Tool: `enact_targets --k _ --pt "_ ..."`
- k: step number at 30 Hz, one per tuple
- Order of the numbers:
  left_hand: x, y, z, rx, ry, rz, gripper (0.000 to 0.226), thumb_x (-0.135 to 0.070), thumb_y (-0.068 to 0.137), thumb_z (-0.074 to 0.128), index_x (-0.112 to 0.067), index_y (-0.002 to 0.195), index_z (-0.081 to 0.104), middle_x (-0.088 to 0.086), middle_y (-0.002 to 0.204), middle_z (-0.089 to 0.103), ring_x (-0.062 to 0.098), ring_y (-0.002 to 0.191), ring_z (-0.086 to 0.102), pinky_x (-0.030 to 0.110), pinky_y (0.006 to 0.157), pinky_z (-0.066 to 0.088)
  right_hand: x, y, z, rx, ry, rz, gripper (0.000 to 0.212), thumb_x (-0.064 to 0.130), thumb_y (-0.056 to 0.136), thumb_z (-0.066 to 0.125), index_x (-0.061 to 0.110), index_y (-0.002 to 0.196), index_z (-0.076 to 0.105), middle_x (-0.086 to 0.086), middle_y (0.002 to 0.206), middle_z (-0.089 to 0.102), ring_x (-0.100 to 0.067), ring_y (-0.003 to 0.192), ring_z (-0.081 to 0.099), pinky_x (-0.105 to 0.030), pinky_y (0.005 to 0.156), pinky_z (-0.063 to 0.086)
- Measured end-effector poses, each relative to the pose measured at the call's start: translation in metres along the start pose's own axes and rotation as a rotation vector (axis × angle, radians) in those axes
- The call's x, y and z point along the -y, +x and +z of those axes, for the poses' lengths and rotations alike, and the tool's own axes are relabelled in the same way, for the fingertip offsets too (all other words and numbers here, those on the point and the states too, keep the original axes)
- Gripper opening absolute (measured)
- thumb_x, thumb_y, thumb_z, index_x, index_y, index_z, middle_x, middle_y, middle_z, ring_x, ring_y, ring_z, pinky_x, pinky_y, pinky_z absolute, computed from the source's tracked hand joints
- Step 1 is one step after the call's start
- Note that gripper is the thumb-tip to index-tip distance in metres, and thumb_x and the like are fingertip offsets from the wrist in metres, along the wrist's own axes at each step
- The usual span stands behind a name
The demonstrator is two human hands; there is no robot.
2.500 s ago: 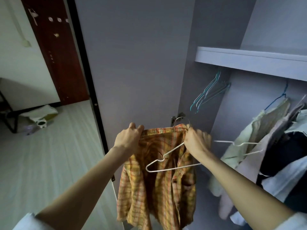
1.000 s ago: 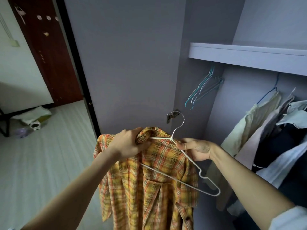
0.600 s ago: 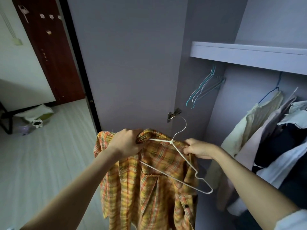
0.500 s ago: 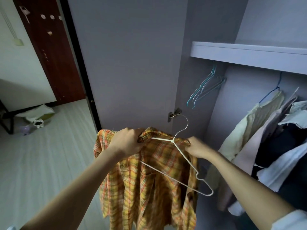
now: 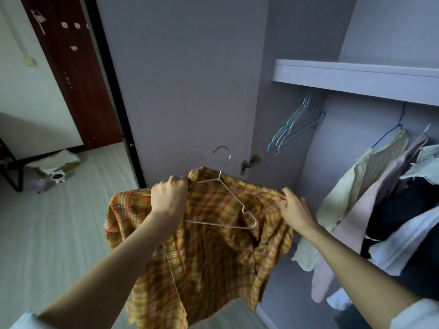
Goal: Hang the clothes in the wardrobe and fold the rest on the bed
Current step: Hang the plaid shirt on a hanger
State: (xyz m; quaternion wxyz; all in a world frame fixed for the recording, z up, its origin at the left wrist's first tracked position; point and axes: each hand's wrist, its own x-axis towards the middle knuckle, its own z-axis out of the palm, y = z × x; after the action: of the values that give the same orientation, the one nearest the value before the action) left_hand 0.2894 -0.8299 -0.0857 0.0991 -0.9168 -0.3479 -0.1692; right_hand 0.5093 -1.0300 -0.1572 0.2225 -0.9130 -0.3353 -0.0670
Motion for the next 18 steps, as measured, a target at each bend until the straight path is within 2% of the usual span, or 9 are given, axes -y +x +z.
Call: enact_targets --k 5,6,9,10,11,13,15,16,18 --pt "0.002 0.001 0.01 -0.025 -0.232 -0.161 0.022 0.0 0.089 0.042 -0.006 0.092 0.063 0.013 0.083 0.065 0.034 0.074 0.061 0.033 0.058 0.037 0.05 -0.007 -0.015 -0.213 0.325 -0.054 0.02 0.011 0.091 0.049 0.012 0.111 0.053 -0.012 0.087 0.067 -0.036 0.079 0.063 -0.035 0.063 0.044" --pt "0.001 0.001 0.011 -0.041 -0.3 -0.196 0.02 -0.001 0.089 0.044 -0.005 0.089 0.063 0.015 0.082 0.066 0.036 0.072 0.059 0.033 0.058 0.036 0.058 -0.01 -0.015 -0.119 0.396 -0.119 0.02 0.013 0.091 0.052 0.012 0.111 0.054 -0.011 0.088 0.065 -0.034 0.079 0.063 -0.031 0.064 0.042" --pt "0.0 0.001 0.013 -0.105 -0.459 -0.217 0.014 -0.006 0.089 0.052 -0.003 0.083 0.065 0.016 0.078 0.066 0.037 0.067 0.057 0.032 0.057 0.037 0.066 -0.019 -0.011 0.603 0.368 -0.201 0.038 0.042 0.093 0.051 0.012 0.116 0.059 -0.008 0.093 0.065 -0.011 0.069 0.064 -0.02 0.066 0.042" --pt "0.0 -0.001 0.013 -0.123 -0.495 -0.194 0.014 -0.007 0.089 0.054 -0.002 0.082 0.065 0.016 0.076 0.066 0.037 0.067 0.059 0.032 0.057 0.038 0.063 -0.02 -0.01 0.677 0.329 -0.193 0.046 0.05 0.092 0.048 0.01 0.107 0.064 -0.009 0.084 0.066 -0.003 0.06 0.06 -0.022 0.064 0.043" --pt "0.002 -0.003 0.014 -0.133 -0.524 -0.166 0.013 -0.007 0.089 0.056 -0.002 0.082 0.065 0.015 0.075 0.066 0.037 0.067 0.059 0.031 0.058 0.039 0.058 -0.018 -0.009 0.587 0.32 -0.199 0.049 0.051 0.091 0.048 0.006 0.09 0.067 -0.008 0.07 0.062 0.0 0.053 0.055 -0.025 0.061 0.043" --pt "0.005 -0.007 0.015 -0.146 -0.562 -0.114 0.011 -0.004 0.088 0.056 -0.001 0.08 0.064 0.012 0.072 0.064 0.035 0.066 0.059 0.031 0.059 0.04 0.047 -0.009 -0.011 0.135 0.305 -0.227 0.035 0.037 0.092 0.054 0.01 0.069 0.059 0.003 0.059 0.053 -0.001 0.052 0.05 -0.026 0.058 0.043" --pt "0.008 -0.01 0.016 -0.169 -0.581 -0.063 0.01 0.001 0.086 0.057 0.0 0.078 0.063 0.009 0.07 0.062 0.03 0.062 0.057 0.029 0.059 0.038 0.042 0.0 -0.019 -0.117 0.299 -0.279 0.009 0.023 0.091 0.058 0.016 0.09 0.063 0.004 0.085 0.06 -0.01 0.078 0.059 -0.034 0.073 0.051" --pt "0.01 -0.011 0.016 -0.191 -0.59 -0.042 0.011 0.002 0.086 0.058 0.0 0.077 0.063 0.006 0.069 0.06 0.026 0.059 0.053 0.028 0.058 0.037 0.044 0.005 -0.025 -0.096 0.274 -0.308 0.019 0.023 0.091 0.058 0.016 0.108 0.061 0.002 0.105 0.058 -0.013 0.095 0.057 -0.035 0.084 0.049" --pt "0.011 -0.011 0.015 -0.224 -0.602 -0.003 0.012 0.002 0.086 0.06 -0.001 0.074 0.063 0.004 0.067 0.059 0.02 0.056 0.048 0.028 0.056 0.039 0.05 0.012 -0.029 0.119 0.222 -0.339 0.044 0.033 0.093 0.054 0.022 0.135 0.045 0.005 0.132 0.045 -0.011 0.119 0.043 -0.03 0.096 0.039"
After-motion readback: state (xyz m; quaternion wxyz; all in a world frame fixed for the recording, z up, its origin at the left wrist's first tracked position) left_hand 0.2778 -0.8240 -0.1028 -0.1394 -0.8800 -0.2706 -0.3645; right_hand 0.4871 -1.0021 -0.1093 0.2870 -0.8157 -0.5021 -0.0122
